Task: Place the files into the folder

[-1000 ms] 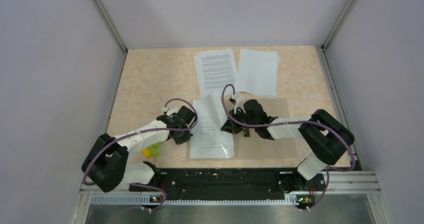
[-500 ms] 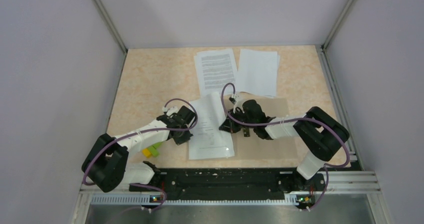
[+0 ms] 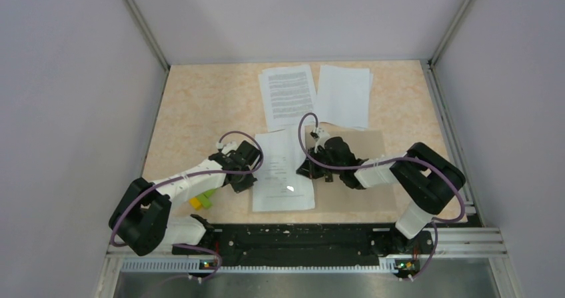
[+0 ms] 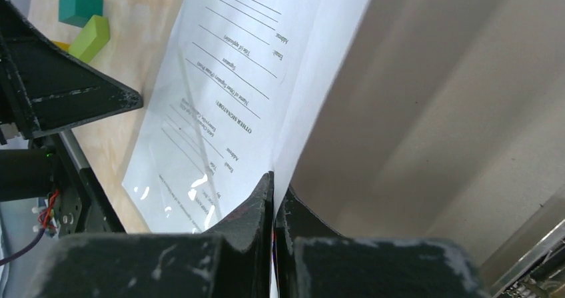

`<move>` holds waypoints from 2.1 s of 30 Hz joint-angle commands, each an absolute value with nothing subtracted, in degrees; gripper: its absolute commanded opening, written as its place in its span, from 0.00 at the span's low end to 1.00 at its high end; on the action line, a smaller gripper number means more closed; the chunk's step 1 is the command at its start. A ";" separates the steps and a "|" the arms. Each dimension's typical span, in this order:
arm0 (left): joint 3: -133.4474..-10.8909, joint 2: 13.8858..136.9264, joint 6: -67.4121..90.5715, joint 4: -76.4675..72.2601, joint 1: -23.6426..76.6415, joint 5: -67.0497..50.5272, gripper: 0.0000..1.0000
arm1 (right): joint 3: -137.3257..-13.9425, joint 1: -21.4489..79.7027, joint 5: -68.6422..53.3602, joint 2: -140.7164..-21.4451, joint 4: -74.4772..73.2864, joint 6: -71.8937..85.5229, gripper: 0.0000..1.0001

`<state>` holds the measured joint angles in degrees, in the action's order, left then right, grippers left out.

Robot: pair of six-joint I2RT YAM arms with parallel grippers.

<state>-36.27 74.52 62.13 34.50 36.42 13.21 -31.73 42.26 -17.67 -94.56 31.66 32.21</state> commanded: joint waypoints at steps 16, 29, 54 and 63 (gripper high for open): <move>-33.55 77.37 64.07 34.73 36.84 11.03 0.00 | -30.55 45.43 -12.47 -92.86 36.14 36.96 0.00; -33.37 77.16 64.05 34.59 36.90 11.05 0.00 | -29.45 46.96 -8.12 -91.91 35.35 39.34 0.00; -42.55 71.83 58.27 41.39 36.85 17.12 0.00 | -35.19 47.38 2.07 -80.34 12.90 37.18 0.99; -47.30 71.13 54.08 40.48 36.84 15.03 0.00 | -42.26 44.15 11.94 -72.24 -7.76 37.73 0.99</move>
<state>-44.21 72.36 56.90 40.80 36.56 15.68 -36.86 46.26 4.36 -76.05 3.99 37.52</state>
